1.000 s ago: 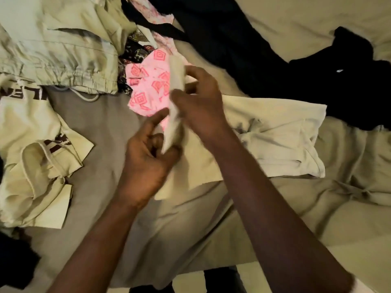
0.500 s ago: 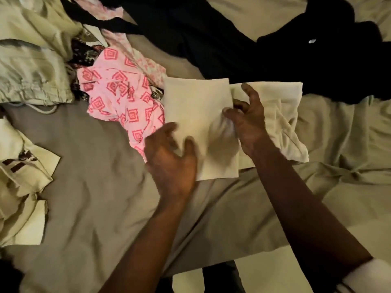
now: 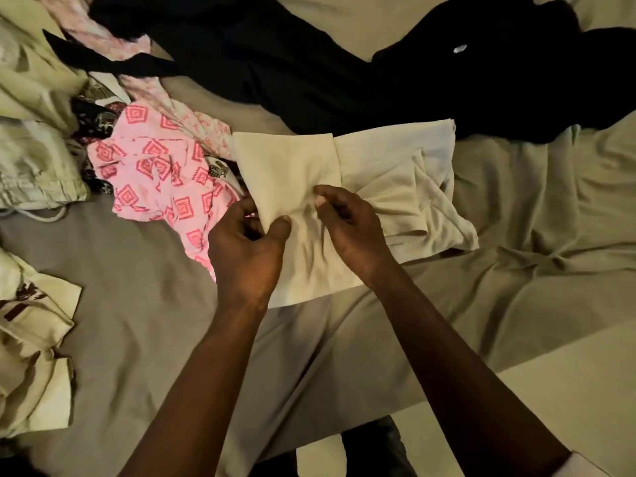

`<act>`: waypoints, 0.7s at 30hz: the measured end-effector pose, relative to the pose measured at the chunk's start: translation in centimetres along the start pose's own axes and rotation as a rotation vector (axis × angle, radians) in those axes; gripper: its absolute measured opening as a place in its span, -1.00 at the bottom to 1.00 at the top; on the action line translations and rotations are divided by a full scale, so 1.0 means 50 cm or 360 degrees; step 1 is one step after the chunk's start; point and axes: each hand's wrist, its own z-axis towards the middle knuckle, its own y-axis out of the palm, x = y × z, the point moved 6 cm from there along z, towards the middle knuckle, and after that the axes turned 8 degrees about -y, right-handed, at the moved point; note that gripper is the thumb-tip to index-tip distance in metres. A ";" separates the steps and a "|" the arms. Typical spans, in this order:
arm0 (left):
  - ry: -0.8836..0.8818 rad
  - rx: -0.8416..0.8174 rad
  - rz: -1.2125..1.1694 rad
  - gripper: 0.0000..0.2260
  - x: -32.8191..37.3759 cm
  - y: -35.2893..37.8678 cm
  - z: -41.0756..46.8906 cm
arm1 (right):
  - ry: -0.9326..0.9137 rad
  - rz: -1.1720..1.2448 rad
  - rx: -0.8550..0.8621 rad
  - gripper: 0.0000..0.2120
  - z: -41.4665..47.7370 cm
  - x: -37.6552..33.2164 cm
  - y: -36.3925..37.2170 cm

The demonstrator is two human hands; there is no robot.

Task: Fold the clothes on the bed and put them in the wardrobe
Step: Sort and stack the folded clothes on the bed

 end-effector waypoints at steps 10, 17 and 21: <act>0.0356 -0.0275 -0.0079 -0.50 0.128 0.259 -0.164 | 0.0328 0.1311 -0.0240 -0.54 -0.015 0.006 -0.190; 0.0468 -0.0681 0.0069 -0.61 0.123 0.412 -0.173 | 0.0282 0.0963 0.0111 -0.67 0.012 0.108 -0.339; 0.0331 0.0020 -0.0004 -0.68 0.087 0.324 -0.089 | 0.0190 0.0044 0.0315 -0.68 0.021 0.125 -0.368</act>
